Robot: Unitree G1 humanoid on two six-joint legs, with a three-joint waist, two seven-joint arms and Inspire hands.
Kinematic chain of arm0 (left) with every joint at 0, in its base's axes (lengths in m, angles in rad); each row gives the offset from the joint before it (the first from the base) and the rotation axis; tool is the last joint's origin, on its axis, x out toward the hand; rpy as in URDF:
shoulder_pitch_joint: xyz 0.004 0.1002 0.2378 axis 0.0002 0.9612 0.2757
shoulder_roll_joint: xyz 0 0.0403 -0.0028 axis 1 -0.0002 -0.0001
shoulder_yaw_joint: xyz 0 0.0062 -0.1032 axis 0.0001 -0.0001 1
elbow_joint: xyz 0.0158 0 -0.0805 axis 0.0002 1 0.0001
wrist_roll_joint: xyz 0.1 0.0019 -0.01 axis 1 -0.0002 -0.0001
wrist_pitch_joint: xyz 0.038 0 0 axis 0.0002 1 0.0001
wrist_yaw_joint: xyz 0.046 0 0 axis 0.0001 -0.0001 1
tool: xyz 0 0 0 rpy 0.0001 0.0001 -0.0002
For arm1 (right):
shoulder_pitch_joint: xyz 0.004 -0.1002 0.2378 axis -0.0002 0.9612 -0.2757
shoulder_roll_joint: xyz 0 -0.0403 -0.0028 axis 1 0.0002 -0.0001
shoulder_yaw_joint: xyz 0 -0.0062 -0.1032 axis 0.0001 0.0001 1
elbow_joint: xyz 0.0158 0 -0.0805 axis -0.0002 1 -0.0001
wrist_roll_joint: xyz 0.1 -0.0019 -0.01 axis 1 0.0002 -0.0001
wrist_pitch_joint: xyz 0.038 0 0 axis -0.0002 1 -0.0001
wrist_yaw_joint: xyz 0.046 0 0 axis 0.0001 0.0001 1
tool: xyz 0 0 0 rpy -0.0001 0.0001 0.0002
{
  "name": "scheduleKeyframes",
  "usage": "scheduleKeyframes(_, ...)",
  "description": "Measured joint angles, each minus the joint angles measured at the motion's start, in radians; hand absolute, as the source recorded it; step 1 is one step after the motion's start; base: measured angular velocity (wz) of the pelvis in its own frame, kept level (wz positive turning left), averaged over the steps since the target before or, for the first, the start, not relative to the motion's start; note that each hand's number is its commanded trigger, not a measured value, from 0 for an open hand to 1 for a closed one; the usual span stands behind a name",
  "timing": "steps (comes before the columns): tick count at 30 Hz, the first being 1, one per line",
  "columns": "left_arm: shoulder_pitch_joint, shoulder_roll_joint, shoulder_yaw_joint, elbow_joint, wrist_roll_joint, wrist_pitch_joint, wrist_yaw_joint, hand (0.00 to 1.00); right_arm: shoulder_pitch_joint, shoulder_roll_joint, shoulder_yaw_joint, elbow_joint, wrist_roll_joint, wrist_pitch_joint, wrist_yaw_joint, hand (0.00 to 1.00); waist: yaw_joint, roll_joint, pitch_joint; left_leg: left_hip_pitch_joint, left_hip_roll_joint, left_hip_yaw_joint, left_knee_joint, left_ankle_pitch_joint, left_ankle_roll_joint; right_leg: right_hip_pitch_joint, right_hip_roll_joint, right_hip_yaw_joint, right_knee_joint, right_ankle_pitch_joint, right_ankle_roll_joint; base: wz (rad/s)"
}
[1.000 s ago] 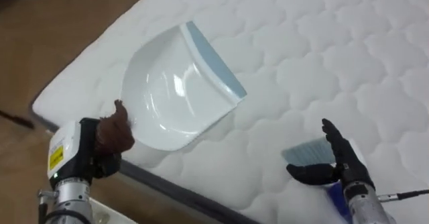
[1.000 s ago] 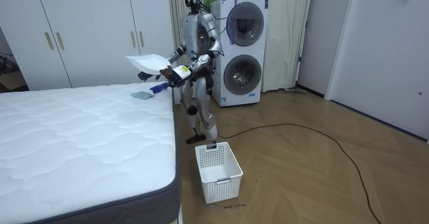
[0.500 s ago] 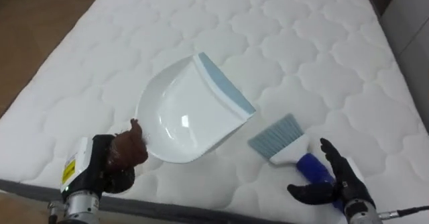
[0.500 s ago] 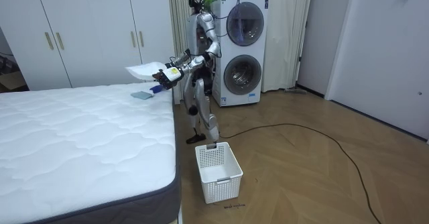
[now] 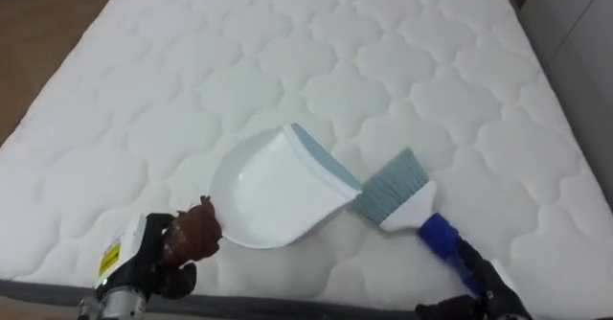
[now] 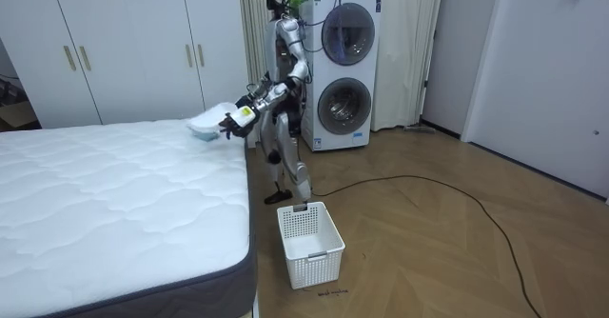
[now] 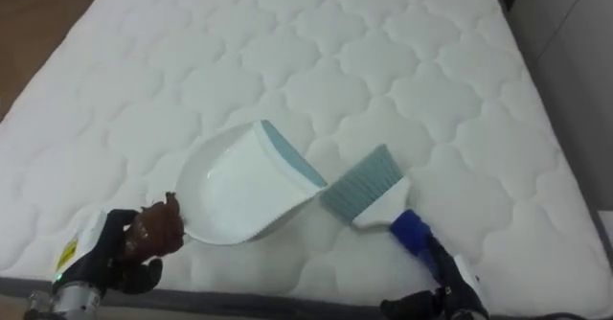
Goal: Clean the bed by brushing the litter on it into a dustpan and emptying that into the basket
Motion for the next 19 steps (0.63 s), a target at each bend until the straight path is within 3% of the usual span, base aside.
scheduleKeyframes(3, 0.002, -0.008, 0.0, 0.129, -0.002, 0.002, 0.0, 0.0, -0.015, 0.002, 0.0, 0.083, 0.001, -0.011, 0.001, 0.0, 0.001, -0.007, -0.0053, 0.021, 0.003, 0.005, -0.015, 0.0, 0.0, 0.035, 0.004, 0.001, -0.043, 0.011, 0.007, 0.0)
scheduleKeyframes(6, 0.023, -0.013, 0.006, 0.189, -0.001, 0.016, -0.001, 0.0, -0.025, 0.01, -0.013, 0.113, -0.012, -0.017, 0.008, 0.0, 0.004, -0.014, -0.0091, 0.024, 0.004, 0.015, -0.025, 0.0, 0.0, 0.038, 0.004, 0.0, -0.061, 0.023, 0.01, -0.05)
scheduleKeyframes(11, 0.028, -0.038, 0.027, 0.356, -0.029, 0.025, -0.007, 0.0, -0.048, 0.045, -0.036, 0.223, -0.036, -0.034, 0.012, 0.0, 0.017, -0.016, -0.0079, 0.062, 0.017, 0.026, -0.036, 0.0, 0.0, 0.1, 0.01, -0.046, -0.129, 0.051, 0.006, -0.06)
scheduleKeyframes(19, 0.027, -0.077, 0.125, 0.493, -0.037, 0.036, -0.038, 0.0, -0.046, 0.069, -0.064, 0.242, -0.066, -0.033, 0.02, 0.0, 0.026, -0.016, -0.0086, 0.076, 0.024, 0.028, -0.054, -0.005, 0.006, 0.109, 0.022, -0.048, -0.133, 0.054, 0.004, 0.02)
